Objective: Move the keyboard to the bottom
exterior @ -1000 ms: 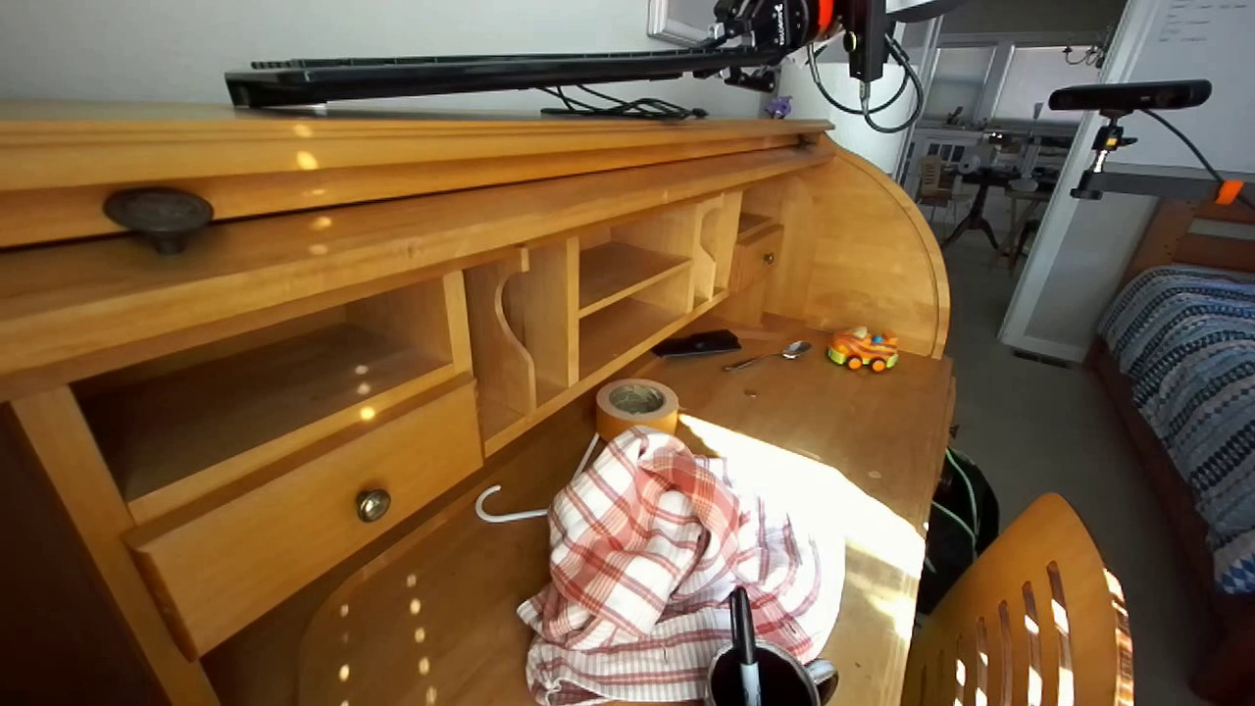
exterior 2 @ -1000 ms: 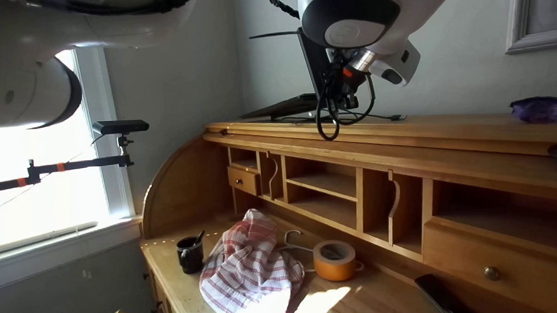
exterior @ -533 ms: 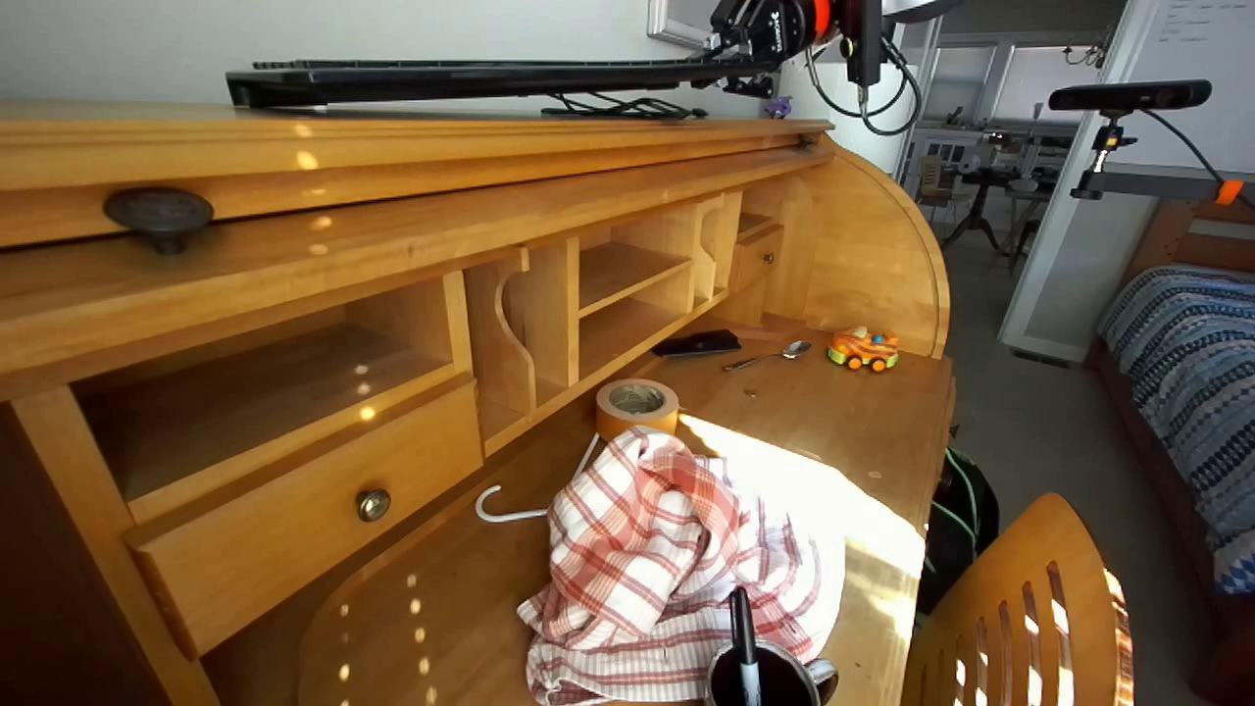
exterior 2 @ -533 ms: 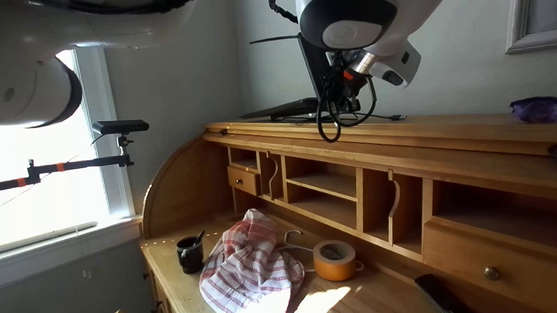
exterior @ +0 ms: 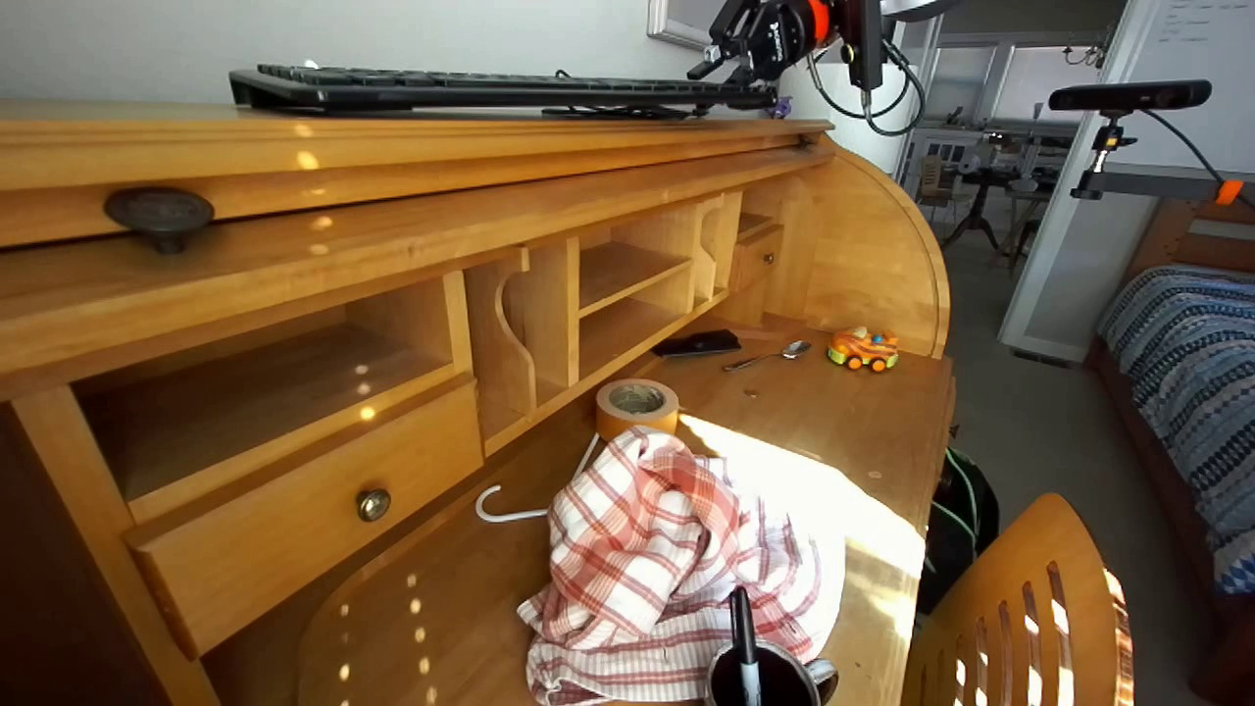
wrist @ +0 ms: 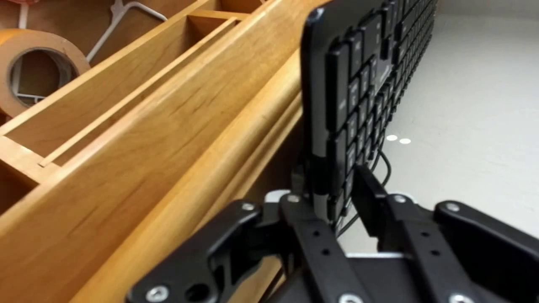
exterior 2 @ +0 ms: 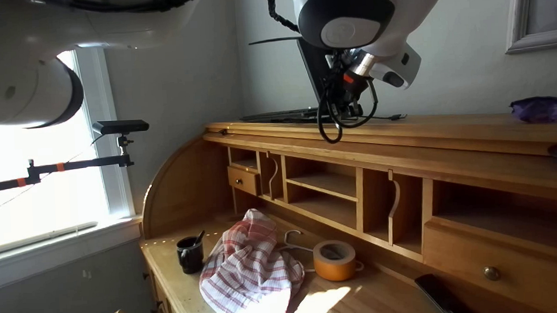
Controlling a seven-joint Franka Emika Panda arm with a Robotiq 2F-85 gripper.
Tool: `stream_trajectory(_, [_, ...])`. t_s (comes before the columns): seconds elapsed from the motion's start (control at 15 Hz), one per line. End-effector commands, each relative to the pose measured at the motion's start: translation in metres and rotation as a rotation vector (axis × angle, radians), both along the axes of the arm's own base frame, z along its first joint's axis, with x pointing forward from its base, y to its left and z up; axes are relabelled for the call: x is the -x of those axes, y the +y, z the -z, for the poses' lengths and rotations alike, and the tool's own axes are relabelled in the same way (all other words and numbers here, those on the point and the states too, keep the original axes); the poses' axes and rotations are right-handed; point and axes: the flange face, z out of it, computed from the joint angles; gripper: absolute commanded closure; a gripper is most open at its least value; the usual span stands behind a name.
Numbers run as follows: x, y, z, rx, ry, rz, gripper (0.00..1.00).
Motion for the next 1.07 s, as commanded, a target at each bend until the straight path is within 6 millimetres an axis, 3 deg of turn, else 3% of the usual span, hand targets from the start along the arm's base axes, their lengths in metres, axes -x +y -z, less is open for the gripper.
stream_trajectory(0.0, [0.005, 0.002, 0.008, 0.044, 0.051, 0.012, 0.34])
stream_trajectory(0.33, [0.005, 0.010, 0.001, 0.032, 0.053, 0.003, 0.00])
stream_trajectory(1.0, [0.006, 0.022, 0.000, -0.026, 0.048, -0.049, 0.00])
